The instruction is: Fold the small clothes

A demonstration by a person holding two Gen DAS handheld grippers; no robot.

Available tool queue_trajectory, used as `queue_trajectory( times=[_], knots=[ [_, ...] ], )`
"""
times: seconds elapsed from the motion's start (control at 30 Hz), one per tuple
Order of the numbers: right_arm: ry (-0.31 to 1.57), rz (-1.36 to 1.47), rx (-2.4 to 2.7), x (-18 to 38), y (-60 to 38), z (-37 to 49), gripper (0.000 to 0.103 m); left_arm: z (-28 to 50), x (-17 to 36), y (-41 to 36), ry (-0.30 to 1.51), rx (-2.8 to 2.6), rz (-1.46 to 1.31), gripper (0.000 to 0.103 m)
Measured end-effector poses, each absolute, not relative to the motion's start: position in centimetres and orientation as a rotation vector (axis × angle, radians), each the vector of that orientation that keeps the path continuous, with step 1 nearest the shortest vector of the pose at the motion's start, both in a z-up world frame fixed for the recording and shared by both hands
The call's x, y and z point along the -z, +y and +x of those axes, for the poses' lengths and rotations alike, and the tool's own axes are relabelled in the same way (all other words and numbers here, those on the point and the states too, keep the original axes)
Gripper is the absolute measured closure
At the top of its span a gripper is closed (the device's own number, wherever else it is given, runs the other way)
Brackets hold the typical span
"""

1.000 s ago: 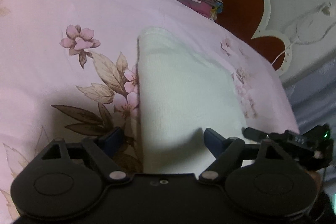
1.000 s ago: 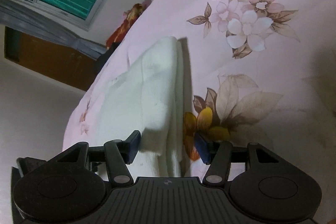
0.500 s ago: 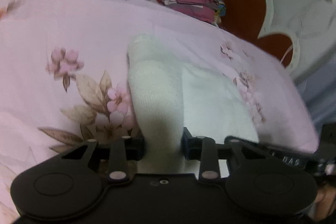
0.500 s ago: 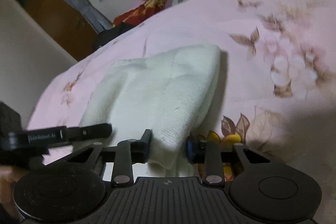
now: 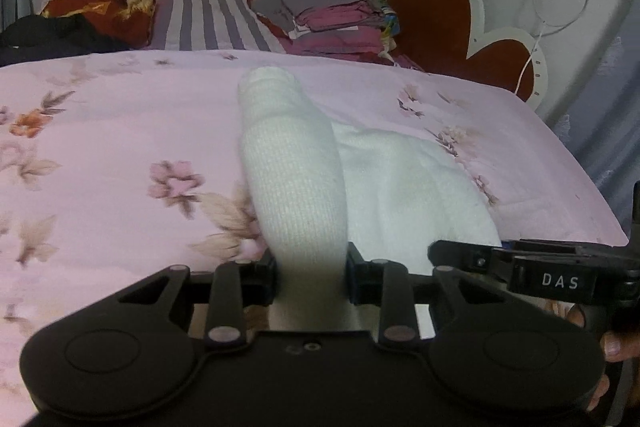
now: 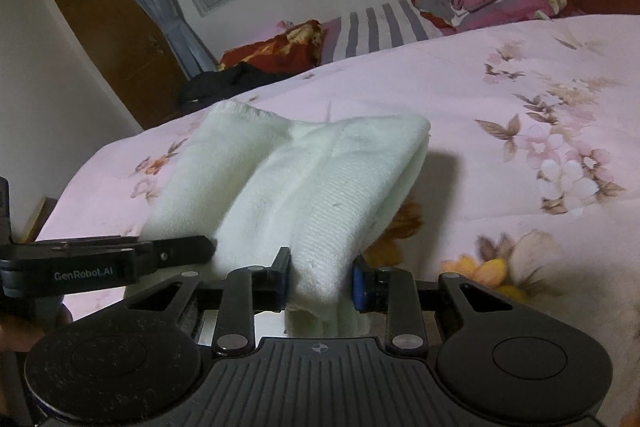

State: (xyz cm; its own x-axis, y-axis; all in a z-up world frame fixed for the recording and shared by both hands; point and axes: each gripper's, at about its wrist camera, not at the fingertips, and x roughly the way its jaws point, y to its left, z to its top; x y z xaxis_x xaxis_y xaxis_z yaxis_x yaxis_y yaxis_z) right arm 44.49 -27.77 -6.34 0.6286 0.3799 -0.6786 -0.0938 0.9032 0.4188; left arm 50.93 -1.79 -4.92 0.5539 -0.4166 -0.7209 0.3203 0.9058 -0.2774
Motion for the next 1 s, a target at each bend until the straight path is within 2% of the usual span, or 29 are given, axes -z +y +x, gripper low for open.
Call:
queue_trajectory(
  times=[0.43,0.6,0.8,0.87,0.9,1.0],
  knots=[
    [0.849,0.359,-0.330,5.1,-11.2,43.4,0.074,47.6,3.6,14.3,0.872,0.385,-0.115,0.073],
    [0.869,0.372,-0.374,6.0,-4.8,44.0,0.074,46.9,4.7,19.9,0.896,0.341,-0.156,0.073],
    [0.904,0.319,-0.390,8.3,-1.1,45.2,0.074,47.6,7.8,22.8,0.948,0.332,-0.267,0.072],
    [0.934,0.313,-0.371,9.7,-1.2,45.7,0.074,48.1,9.5,23.3,0.982,0.335,-0.308,0.067],
    [0.961,0.318,-0.358,10.6,-1.3,46.0,0.074,48.1,10.1,23.6,0.980,0.332,-0.334,0.061],
    [0.987,0.388,-0.345,12.5,-2.2,45.9,0.074,48.3,11.0,24.3,0.976,0.350,-0.396,0.056]
  ],
)
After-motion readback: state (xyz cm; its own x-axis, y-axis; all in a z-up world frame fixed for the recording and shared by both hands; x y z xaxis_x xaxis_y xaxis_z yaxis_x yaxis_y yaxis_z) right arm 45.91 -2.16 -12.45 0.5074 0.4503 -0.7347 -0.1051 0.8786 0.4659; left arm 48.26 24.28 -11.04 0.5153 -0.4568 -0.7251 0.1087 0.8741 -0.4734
